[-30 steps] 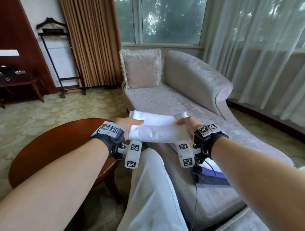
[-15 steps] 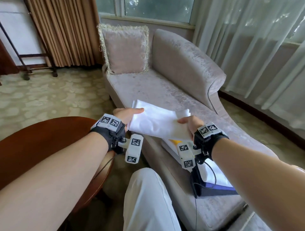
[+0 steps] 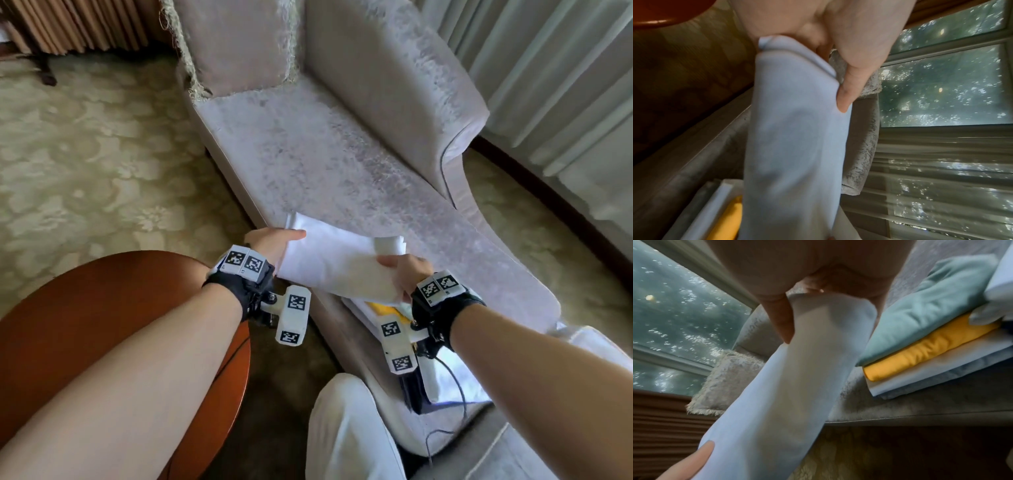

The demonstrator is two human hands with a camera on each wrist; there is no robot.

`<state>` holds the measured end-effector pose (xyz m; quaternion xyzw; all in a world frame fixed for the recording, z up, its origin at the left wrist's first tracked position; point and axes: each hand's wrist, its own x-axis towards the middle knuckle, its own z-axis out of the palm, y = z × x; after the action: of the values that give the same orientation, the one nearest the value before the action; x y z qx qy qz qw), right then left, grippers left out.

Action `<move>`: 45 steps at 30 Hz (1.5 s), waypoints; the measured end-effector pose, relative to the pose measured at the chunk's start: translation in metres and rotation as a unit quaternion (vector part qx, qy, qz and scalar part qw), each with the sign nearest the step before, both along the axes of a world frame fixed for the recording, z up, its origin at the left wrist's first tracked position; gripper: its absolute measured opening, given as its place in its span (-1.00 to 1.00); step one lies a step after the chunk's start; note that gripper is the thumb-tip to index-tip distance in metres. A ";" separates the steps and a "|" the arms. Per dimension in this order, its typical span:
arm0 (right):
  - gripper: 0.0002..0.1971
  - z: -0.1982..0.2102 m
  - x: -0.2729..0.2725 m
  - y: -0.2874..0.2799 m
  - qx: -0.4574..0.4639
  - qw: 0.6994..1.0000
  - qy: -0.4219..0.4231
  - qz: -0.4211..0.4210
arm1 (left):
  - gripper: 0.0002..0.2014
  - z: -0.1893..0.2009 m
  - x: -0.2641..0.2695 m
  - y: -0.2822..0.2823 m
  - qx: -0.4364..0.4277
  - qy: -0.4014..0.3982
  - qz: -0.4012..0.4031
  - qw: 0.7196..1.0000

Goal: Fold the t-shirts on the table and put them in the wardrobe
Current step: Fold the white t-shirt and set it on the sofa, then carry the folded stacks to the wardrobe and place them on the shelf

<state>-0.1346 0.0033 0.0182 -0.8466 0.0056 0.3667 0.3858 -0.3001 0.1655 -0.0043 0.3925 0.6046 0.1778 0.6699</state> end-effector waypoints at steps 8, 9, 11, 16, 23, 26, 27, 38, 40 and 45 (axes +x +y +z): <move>-0.68 0.038 0.046 -0.046 -0.004 0.988 0.097 -0.122 | -0.74 0.038 0.067 -0.027 -0.028 0.047 -0.086 0.995; -0.68 0.037 0.054 -0.051 -0.005 0.986 0.103 -0.133 | -0.79 0.040 0.076 -0.032 -0.032 0.044 -0.096 0.994; -0.72 0.035 0.068 -0.059 -0.013 0.983 0.111 -0.147 | -0.83 0.038 0.093 -0.040 -0.036 0.042 -0.100 0.993; -0.82 0.015 0.094 -0.079 -0.027 0.973 0.137 -0.182 | -0.65 0.015 0.128 -0.055 -0.035 0.060 -0.129 0.989; -0.76 -0.025 0.122 -0.095 -0.058 0.966 0.164 -0.190 | -0.72 -0.010 0.168 -0.064 -0.002 0.093 -0.146 0.985; -0.80 -0.042 0.135 -0.097 -0.070 0.965 0.171 -0.187 | -0.77 -0.019 0.188 -0.064 0.021 0.124 -0.163 0.979; -0.80 -0.046 0.139 -0.097 -0.074 0.965 0.172 -0.186 | -0.77 -0.021 0.194 -0.064 0.030 0.129 -0.169 0.977; -0.71 -0.073 0.148 -0.109 -0.134 0.965 0.180 -0.132 | -0.71 -0.051 0.230 -0.068 0.097 0.219 -0.322 0.916; -0.69 -0.075 0.146 -0.108 -0.126 0.968 0.179 -0.126 | -0.70 -0.056 0.226 -0.062 0.099 0.225 -0.322 0.914; -0.74 -0.077 0.147 -0.102 -0.152 0.969 0.165 -0.104 | -0.72 -0.068 0.224 -0.050 0.121 0.236 -0.344 0.901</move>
<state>0.0123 -0.0987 -0.0587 -0.8181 0.2125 0.4538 0.2823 -0.0757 0.1151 -0.0721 0.6848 0.5458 -0.0893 0.4745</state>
